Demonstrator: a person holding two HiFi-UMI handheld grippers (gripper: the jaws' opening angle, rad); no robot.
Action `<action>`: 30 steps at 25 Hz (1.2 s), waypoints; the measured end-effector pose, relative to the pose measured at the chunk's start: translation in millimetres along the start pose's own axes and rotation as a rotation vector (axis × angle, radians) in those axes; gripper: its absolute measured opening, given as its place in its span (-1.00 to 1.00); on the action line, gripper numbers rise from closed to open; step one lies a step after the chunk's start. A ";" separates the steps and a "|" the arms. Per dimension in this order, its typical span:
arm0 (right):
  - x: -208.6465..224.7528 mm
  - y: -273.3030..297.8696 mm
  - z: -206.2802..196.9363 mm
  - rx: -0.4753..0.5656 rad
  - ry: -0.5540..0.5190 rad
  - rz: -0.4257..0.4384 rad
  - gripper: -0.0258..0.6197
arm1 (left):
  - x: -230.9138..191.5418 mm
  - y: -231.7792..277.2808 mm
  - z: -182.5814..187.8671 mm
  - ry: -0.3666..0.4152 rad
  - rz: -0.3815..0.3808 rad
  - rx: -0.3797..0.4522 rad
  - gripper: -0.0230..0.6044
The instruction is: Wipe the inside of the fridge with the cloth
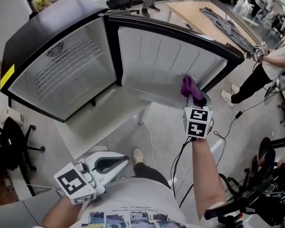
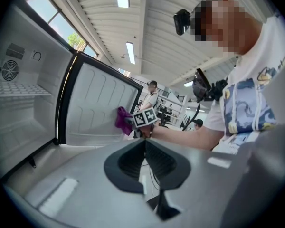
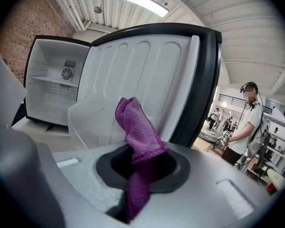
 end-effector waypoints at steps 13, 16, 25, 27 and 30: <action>-9.2 -21.2 -2.9 0.021 0.007 0.037 -0.75 | 9.5 -3.0 -5.0 -0.004 -0.009 -0.003 -0.91; -37.8 -14.8 8.9 0.041 -0.031 0.122 -0.75 | 9.0 -6.2 -5.5 -0.008 0.006 0.001 -0.91; -128.2 31.8 40.7 0.063 -0.115 0.348 -0.75 | -1.9 -30.0 -6.2 -0.051 0.126 0.029 -0.91; -144.4 43.5 46.9 0.062 -0.144 0.384 -0.75 | -7.2 -36.6 -7.6 -0.051 0.166 0.038 -0.91; -165.0 60.3 55.8 0.056 -0.185 0.419 -0.75 | -13.4 -44.9 -7.1 -0.062 0.217 0.047 -0.91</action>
Point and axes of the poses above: the fingertips, and each gripper's own axes: y forward along the fingers, x to its right, z out of its top, the point moved 4 cm from there along -y, backward along the fingers, and after that the axes turned 5 degrees about z, right-handed, at the moved point
